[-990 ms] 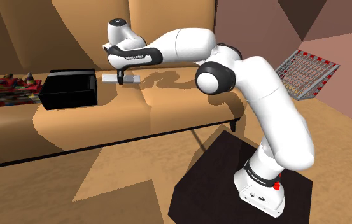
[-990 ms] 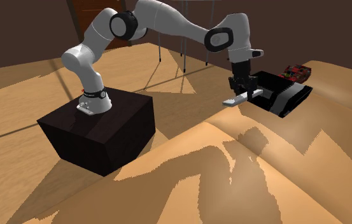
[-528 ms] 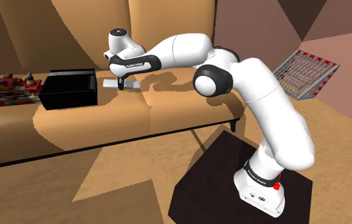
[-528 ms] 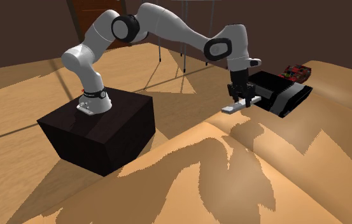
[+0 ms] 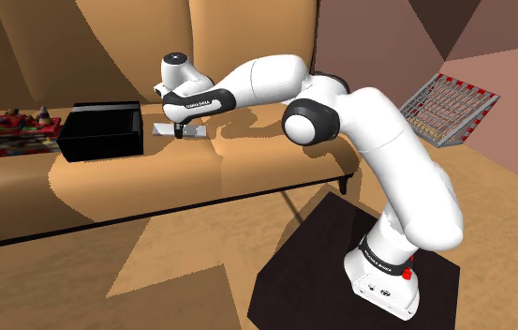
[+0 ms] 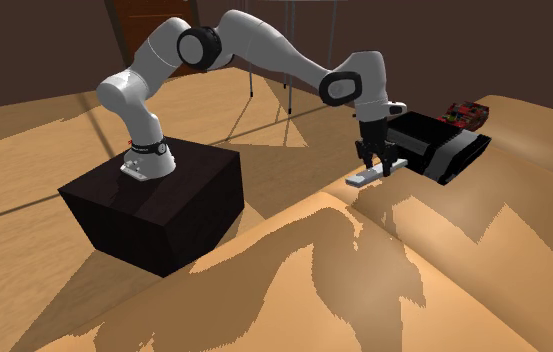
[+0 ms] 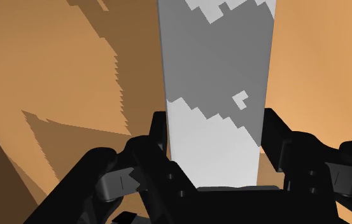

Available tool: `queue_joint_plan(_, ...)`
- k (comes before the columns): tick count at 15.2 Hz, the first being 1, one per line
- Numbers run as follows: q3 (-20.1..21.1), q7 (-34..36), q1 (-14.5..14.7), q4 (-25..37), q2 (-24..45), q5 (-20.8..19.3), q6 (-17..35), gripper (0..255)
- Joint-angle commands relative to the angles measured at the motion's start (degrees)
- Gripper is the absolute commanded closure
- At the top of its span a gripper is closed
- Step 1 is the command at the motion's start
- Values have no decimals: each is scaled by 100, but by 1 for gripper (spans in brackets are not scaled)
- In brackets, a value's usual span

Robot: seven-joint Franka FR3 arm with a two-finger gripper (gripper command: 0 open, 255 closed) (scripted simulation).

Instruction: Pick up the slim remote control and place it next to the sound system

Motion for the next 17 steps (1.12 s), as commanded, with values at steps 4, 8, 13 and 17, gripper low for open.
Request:
queue_joint_plan(4,0,1,-1,2,2,0,5,255)
queue_joint_plan(8,0,0,-1,6,4,0,3,0)
queue_joint_plan(13,-31,32,122,-376,-524,-47,-155,0)
queue_joint_plan(17,-39,40,152,-453,-652,-59,-208,0)
